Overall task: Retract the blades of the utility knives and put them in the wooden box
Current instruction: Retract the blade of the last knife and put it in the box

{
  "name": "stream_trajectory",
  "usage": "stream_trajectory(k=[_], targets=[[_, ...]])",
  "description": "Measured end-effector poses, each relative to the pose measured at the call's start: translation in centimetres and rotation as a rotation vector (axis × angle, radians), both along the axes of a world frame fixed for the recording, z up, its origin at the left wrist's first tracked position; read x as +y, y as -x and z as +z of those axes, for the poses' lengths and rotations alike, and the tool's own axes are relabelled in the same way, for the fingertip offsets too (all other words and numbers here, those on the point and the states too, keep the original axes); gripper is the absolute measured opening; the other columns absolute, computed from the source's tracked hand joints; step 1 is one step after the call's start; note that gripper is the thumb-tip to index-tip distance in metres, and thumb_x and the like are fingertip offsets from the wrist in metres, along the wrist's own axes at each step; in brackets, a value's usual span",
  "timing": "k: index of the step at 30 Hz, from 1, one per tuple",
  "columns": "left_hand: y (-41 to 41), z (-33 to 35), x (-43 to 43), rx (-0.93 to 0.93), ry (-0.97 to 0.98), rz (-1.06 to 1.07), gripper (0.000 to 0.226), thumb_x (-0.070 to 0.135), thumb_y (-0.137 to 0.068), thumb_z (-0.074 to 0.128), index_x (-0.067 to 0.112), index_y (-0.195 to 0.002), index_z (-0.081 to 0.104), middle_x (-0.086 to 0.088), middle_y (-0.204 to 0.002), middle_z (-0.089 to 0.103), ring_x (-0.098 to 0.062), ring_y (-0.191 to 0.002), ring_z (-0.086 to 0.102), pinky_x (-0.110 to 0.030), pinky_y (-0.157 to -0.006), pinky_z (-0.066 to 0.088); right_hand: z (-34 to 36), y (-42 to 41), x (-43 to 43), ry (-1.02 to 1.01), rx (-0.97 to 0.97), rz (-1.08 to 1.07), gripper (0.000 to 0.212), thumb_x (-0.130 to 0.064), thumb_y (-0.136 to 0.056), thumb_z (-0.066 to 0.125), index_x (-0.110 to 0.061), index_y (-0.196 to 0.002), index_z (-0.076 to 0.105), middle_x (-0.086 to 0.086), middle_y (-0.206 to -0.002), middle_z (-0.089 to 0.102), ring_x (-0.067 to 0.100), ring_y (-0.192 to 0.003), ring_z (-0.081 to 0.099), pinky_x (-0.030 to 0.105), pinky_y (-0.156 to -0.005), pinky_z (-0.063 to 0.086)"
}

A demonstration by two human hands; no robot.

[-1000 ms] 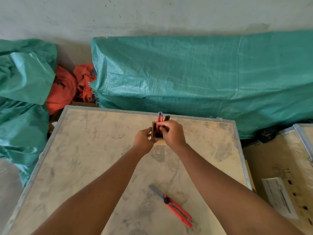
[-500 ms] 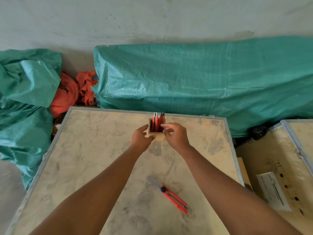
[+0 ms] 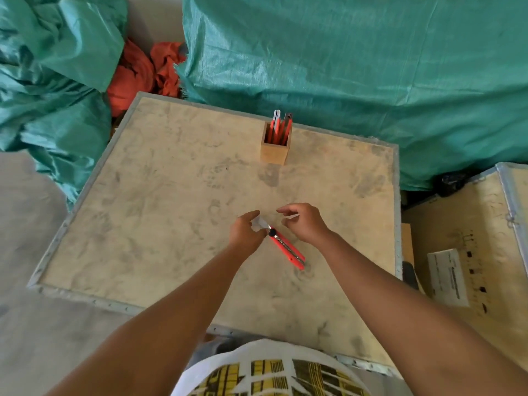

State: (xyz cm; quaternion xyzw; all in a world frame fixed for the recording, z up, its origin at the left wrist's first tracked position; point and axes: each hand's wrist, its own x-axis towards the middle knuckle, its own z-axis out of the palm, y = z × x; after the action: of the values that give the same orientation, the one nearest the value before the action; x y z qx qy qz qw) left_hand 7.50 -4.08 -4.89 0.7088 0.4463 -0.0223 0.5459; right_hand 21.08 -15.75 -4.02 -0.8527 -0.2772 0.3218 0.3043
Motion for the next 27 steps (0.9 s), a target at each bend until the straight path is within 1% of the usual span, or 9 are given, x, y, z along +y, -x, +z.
stream_trajectory(k=[4, 6, 9, 12, 15, 17, 20, 23, 27], targets=[[2.5, -1.8, -4.1, 0.056, 0.041, 0.057, 0.066, 0.017, -0.082, 0.077, 0.011, -0.142, 0.049, -0.013, -0.132, 0.061, -0.023, -0.120, 0.059, -0.037, -0.097, 0.051, -1.8, 1.3, -0.7, 0.064, 0.037, 0.126, 0.031, -0.007, -0.093, 0.064, -0.015, -0.121, 0.074, 0.003, -0.122, 0.074, 0.019, -0.110, 0.069, 0.025, -0.096, 0.051], [3.2, -2.3, -5.7, 0.066, 0.074, 0.114, 0.064, 0.015, -0.084, 0.075, 0.011, -0.142, 0.049, -0.010, -0.128, 0.063, -0.019, -0.107, 0.064, -0.035, -0.082, 0.057, -2.7, 1.7, -0.7, 0.097, 0.037, 0.206, 0.036, -0.003, -0.093, 0.060, -0.018, -0.123, 0.073, 0.006, -0.123, 0.074, 0.020, -0.111, 0.071, 0.032, -0.099, 0.054], [3.5, -2.5, -7.8, 0.066, 0.127, 0.166, 0.058, 0.013, -0.088, 0.071, 0.012, -0.142, 0.049, -0.006, -0.125, 0.065, -0.012, -0.098, 0.062, -0.018, -0.058, 0.048, -3.6, 1.5, -0.6, 0.112, -0.004, 0.304, 0.039, -0.001, -0.091, 0.064, -0.018, -0.126, 0.072, 0.007, -0.123, 0.074, 0.021, -0.112, 0.070, 0.036, -0.103, 0.053], [3.1, -2.1, -9.1, 0.034, 0.125, 0.188, 0.051, 0.007, -0.089, 0.066, 0.014, -0.138, 0.054, -0.001, -0.115, 0.068, -0.011, -0.093, 0.064, -0.016, -0.058, 0.045, -3.7, 1.2, -0.7, 0.119, -0.001, 0.281, 0.033, 0.002, -0.085, 0.070, -0.013, -0.114, 0.075, 0.009, -0.115, 0.075, 0.022, -0.107, 0.070, 0.034, -0.101, 0.053], [2.8, -1.7, -10.0, -0.004, 0.107, 0.182, 0.051, -0.007, -0.084, 0.052, 0.019, -0.125, 0.066, 0.003, -0.090, 0.071, -0.005, -0.073, 0.064, -0.017, -0.056, 0.047, -4.0, 1.3, -1.2, 0.120, 0.001, 0.279, 0.025, 0.001, -0.083, 0.074, -0.012, -0.104, 0.075, 0.009, -0.110, 0.075, 0.024, -0.103, 0.069, 0.031, -0.095, 0.053], [2.8, -1.9, -10.4, -0.035, 0.110, 0.207, 0.052, -0.009, -0.080, 0.048, 0.020, -0.117, 0.071, 0.003, -0.080, 0.071, -0.005, -0.069, 0.065, -0.025, -0.065, 0.054, -4.0, 1.5, -1.6, 0.103, 0.015, 0.278, 0.023, 0.000, -0.085, 0.072, -0.010, -0.106, 0.072, 0.007, -0.111, 0.074, 0.023, -0.104, 0.068, 0.028, -0.093, 0.050], [3.0, -2.2, -10.6, -0.084, 0.119, 0.242, 0.044, -0.010, -0.080, 0.048, 0.016, -0.105, 0.074, -0.005, -0.083, 0.075, -0.010, -0.069, 0.064, -0.022, -0.066, 0.053, -3.7, 1.7, -2.0, 0.077, 0.083, 0.248, 0.021, -0.004, -0.090, 0.068, -0.013, -0.109, 0.067, 0.002, -0.103, 0.069, 0.021, -0.098, 0.067, 0.030, -0.088, 0.052], [3.5, -1.8, -10.5, -0.128, 0.142, 0.273, 0.049, -0.011, -0.084, 0.049, 0.017, -0.117, 0.071, -0.003, -0.093, 0.075, -0.011, -0.070, 0.067, -0.012, -0.059, 0.052, -3.0, 1.7, -2.2, 0.046, 0.141, 0.213, 0.019, -0.008, -0.095, 0.064, -0.018, -0.111, 0.064, 0.001, -0.100, 0.069, 0.015, -0.086, 0.066, 0.028, -0.074, 0.052], [4.3, -1.3, -9.6, -0.196, 0.219, 0.283, 0.053, -0.013, -0.084, 0.054, 0.015, -0.127, 0.066, -0.011, -0.100, 0.075, -0.025, -0.080, 0.072, -0.045, -0.079, 0.062, -1.6, 1.3, -2.2, -0.069, 0.156, 0.085, 0.018, -0.010, -0.096, 0.063, -0.021, -0.110, 0.061, 0.007, -0.101, 0.072, 0.016, -0.082, 0.068, 0.029, -0.066, 0.054]])
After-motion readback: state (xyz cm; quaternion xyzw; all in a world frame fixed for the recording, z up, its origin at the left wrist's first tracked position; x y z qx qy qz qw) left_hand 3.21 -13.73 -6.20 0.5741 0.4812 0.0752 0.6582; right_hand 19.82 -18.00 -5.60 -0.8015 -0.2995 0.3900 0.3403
